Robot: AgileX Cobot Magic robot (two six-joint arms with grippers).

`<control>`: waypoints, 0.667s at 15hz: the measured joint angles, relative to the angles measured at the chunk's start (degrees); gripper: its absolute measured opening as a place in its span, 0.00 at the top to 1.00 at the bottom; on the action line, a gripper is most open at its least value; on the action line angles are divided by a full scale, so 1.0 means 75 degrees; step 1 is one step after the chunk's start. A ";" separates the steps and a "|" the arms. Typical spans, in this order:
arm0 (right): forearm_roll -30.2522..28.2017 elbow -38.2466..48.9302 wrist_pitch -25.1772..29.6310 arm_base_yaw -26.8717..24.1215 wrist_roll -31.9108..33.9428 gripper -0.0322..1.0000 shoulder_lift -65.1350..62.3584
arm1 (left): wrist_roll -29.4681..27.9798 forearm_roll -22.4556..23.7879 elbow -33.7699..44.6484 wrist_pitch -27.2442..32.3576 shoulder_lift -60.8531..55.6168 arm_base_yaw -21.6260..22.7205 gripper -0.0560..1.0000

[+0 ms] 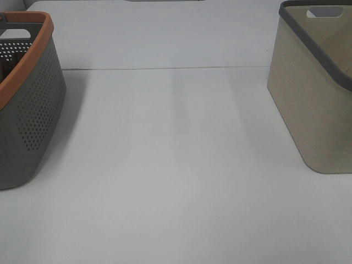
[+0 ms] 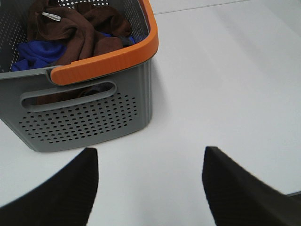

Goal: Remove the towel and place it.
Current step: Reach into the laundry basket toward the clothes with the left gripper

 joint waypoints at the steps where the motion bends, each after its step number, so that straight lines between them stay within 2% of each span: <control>1: 0.0000 0.0000 0.0000 0.0000 0.0000 0.26 0.0000 | 0.0000 0.0000 0.0000 0.0000 0.0000 0.0000 0.36; 10: 0.0000 0.0000 0.0000 0.0000 0.0000 0.26 0.0000 | 0.0000 0.0000 0.0000 0.0000 0.0000 0.0000 0.36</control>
